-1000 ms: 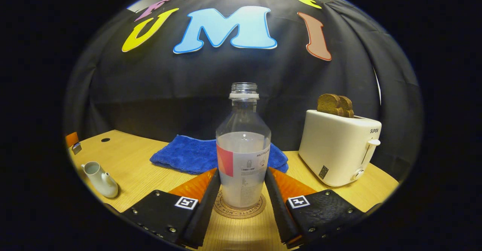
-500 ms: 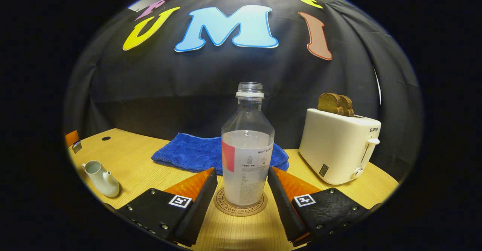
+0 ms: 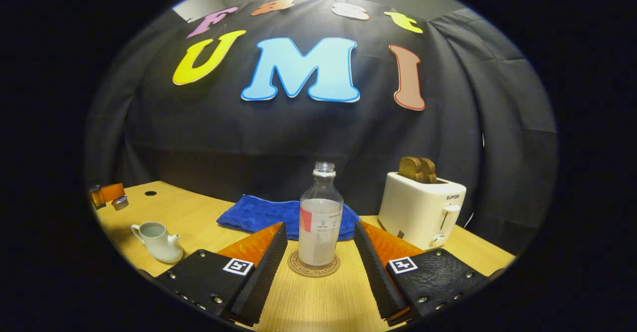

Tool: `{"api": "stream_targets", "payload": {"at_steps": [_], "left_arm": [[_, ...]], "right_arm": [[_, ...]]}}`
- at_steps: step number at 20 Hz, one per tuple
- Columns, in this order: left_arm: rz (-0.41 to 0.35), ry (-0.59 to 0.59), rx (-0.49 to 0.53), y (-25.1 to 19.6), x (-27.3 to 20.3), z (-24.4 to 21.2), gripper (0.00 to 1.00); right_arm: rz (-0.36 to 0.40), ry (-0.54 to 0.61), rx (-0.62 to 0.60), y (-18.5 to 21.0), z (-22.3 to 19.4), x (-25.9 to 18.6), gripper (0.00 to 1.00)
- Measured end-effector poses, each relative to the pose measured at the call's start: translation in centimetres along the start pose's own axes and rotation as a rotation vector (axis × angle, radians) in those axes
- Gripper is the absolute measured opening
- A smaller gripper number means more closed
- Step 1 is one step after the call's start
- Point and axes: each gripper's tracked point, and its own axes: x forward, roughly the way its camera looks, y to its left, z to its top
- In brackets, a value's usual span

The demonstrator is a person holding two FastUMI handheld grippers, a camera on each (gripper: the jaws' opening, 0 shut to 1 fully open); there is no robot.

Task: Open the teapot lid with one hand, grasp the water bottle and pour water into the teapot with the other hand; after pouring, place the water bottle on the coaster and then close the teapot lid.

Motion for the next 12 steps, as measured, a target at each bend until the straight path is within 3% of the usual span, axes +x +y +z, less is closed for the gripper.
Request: {"api": "stream_targets", "payload": {"at_steps": [4, 8, 12], "left_arm": [[-0.007, -0.018, 0.03, -1.2, -0.2, 0.9, 0.12], [-0.046, -0.043, 0.082, -4.3, -0.3, 2.4, 0.12], [-0.097, -0.01, 0.128, -7.9, 0.2, 1.7, 0.12]], "right_arm": [[0.046, -0.042, -0.061, 2.1, 0.6, -4.2, 0.83], [0.132, -0.023, 0.009, 4.4, -0.1, -6.8, 0.84], [0.167, 0.012, 0.062, 4.7, -1.0, -6.9, 0.84]]}}
